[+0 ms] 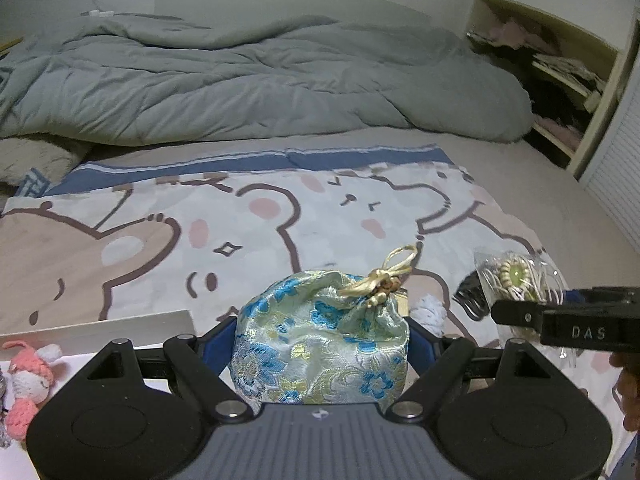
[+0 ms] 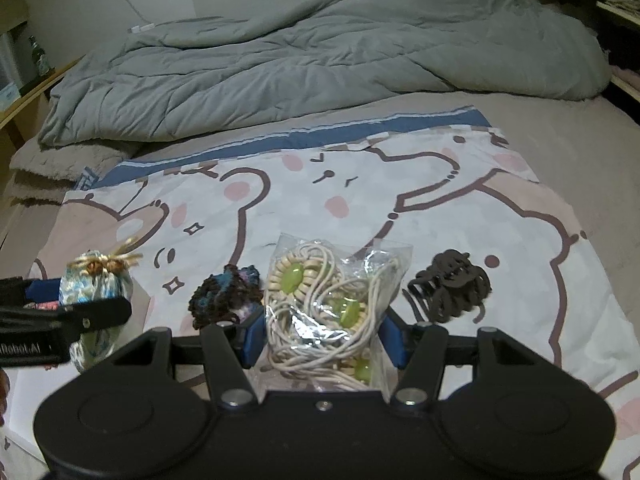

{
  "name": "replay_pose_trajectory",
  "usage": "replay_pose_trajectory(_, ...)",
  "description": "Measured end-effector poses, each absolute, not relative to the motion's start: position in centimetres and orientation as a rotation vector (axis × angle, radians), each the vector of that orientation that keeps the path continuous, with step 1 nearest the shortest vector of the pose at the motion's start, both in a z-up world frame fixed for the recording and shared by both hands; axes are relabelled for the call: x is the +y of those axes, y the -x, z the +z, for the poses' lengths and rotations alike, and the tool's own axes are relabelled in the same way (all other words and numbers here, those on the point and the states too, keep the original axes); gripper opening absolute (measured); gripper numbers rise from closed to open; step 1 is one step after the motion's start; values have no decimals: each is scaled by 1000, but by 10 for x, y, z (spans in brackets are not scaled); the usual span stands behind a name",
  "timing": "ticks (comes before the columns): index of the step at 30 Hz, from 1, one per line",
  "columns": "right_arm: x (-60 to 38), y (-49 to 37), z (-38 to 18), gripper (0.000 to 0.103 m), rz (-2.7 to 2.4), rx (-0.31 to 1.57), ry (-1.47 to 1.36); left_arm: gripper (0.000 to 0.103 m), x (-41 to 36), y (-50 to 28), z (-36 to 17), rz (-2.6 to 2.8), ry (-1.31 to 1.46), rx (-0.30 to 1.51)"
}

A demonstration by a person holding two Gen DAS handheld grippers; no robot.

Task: Organize objects
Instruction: 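Carry the hair-tie bag with the right tool while the left tool carries the pouch toward the white box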

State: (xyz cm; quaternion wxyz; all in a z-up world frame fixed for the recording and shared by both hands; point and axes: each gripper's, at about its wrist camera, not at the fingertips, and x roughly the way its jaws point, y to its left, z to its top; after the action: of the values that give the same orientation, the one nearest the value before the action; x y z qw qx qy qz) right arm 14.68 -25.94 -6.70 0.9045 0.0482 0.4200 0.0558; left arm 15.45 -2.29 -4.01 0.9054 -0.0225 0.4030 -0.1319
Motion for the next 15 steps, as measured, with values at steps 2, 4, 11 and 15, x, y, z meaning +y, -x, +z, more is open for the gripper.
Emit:
replay_pose_trajectory(2, -254, -147, -66, 59, 117, 863, -94, 85, -15, -155, -39, -257, 58, 827)
replay_pose_trajectory(4, -250, -148, -65, 59, 124, 859, -104, 84, -7, -155, -38, -246, 73, 821)
replay_pose_trajectory(11, -224, -152, -64, 59, 162, 852, -95, 85, 29, -156, -43, -214, 116, 808)
replay_pose_trajectory(15, -208, -155, -65, 59, 186, 851, -93, 85, 54, -159, -50, -184, 146, 819)
